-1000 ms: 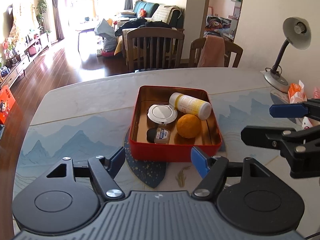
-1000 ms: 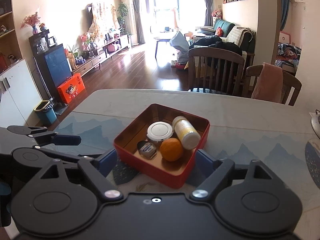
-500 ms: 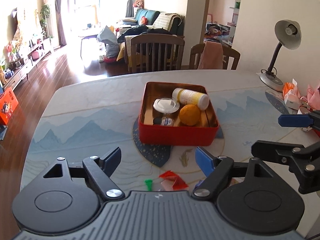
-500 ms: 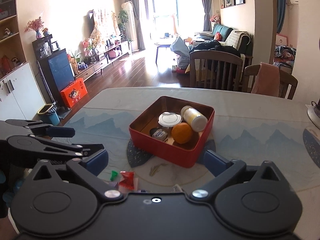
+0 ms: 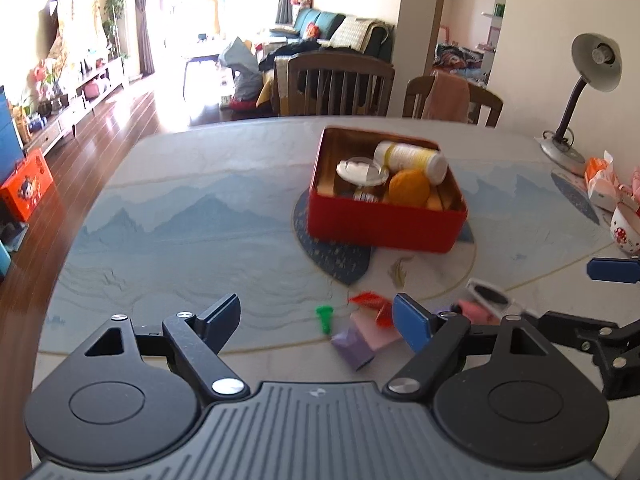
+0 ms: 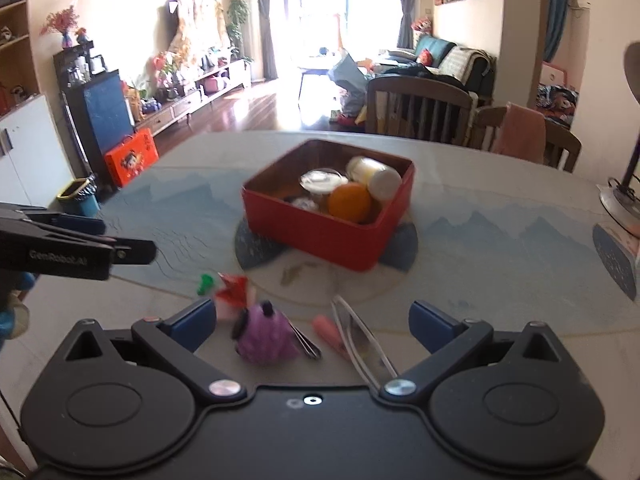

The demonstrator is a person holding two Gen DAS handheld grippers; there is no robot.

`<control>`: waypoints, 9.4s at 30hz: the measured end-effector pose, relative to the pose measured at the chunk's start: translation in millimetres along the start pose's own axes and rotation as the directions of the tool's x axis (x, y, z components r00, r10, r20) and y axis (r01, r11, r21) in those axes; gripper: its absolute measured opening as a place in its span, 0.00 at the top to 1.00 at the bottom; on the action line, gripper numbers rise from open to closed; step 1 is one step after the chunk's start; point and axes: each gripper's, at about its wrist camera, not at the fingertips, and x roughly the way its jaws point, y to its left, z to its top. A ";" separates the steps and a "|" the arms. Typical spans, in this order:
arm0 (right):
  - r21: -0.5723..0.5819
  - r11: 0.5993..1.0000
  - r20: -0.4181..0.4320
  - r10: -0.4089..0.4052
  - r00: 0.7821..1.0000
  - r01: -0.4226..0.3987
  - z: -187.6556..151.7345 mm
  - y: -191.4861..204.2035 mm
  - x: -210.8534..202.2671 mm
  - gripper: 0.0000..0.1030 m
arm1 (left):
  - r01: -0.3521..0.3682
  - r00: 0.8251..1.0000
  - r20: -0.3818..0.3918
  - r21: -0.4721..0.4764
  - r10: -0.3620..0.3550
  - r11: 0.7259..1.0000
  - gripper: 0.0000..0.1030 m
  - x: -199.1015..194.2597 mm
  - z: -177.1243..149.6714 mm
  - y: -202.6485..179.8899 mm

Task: Organize rigid objects
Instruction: 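Withdraw both tools from the tin toward the purple toy and sunglasses, then grasp the lavender block with the left tool while the right tool grasps the white sunglasses, then carry the lavender block and white sunglasses over the red tin, then lower the block and sunglasses into the red tin and open both tools, then withdraw both tools from the tin toward the green pawn and pink tube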

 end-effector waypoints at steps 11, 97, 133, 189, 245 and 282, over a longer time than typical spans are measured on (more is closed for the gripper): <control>-0.022 0.999 -0.117 -0.042 0.992 0.040 -25.7 -30.6 29.6 0.00 | -0.030 0.995 -0.093 -0.005 0.029 1.000 0.19 34.0 -25.5 -2.9; 0.018 0.998 -0.150 0.061 0.987 -0.059 -28.2 -53.1 27.0 0.78 | -0.005 0.981 -0.192 -0.065 -0.007 0.998 0.37 65.8 -26.7 10.9; 0.041 0.997 -0.123 0.073 0.990 -0.068 -4.6 -68.3 34.8 0.78 | -0.013 0.984 -0.179 -0.006 0.012 1.000 0.62 72.6 -14.3 -3.5; -0.039 0.976 -0.122 0.210 0.970 -0.216 174.3 -52.7 184.1 0.78 | -0.023 0.993 -0.112 -0.003 0.023 1.000 0.62 170.8 131.0 -49.7; 0.016 0.981 -0.070 0.192 0.979 -0.191 169.1 -52.2 113.1 0.38 | 0.055 0.994 -0.098 -0.038 -0.058 0.998 0.41 131.4 126.1 -42.8; 0.087 0.991 -0.040 0.105 0.994 -0.101 57.1 -18.0 11.8 0.00 | 0.056 0.998 0.001 -0.010 -0.056 0.998 0.20 6.1 43.3 -6.8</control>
